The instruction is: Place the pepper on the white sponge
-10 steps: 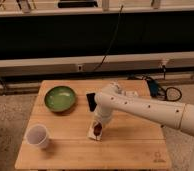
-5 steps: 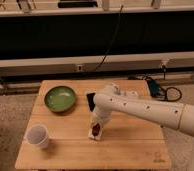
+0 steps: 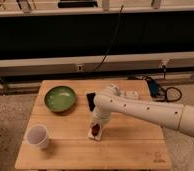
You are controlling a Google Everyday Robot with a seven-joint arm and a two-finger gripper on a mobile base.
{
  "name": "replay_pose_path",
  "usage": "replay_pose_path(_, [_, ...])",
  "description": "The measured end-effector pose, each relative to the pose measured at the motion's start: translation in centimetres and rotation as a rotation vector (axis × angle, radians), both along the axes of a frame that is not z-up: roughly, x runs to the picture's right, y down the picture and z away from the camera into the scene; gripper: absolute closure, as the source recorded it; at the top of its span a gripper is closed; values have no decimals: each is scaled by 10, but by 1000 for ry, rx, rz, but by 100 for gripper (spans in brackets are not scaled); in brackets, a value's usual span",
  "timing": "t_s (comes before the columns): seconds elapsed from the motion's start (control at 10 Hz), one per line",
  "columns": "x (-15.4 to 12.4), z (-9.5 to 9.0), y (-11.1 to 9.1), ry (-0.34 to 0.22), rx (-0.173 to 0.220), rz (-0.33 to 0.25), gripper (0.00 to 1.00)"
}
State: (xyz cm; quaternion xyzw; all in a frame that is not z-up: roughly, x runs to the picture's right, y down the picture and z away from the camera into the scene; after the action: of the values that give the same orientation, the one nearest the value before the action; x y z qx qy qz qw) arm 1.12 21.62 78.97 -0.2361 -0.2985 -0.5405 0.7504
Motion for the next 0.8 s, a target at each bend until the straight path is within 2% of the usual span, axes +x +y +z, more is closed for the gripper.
replay_pose_path(0.1, [-1,0,0,-1,1,0,21])
replay_pose_path(0.8, [1,-5,-6,4,9,3,20])
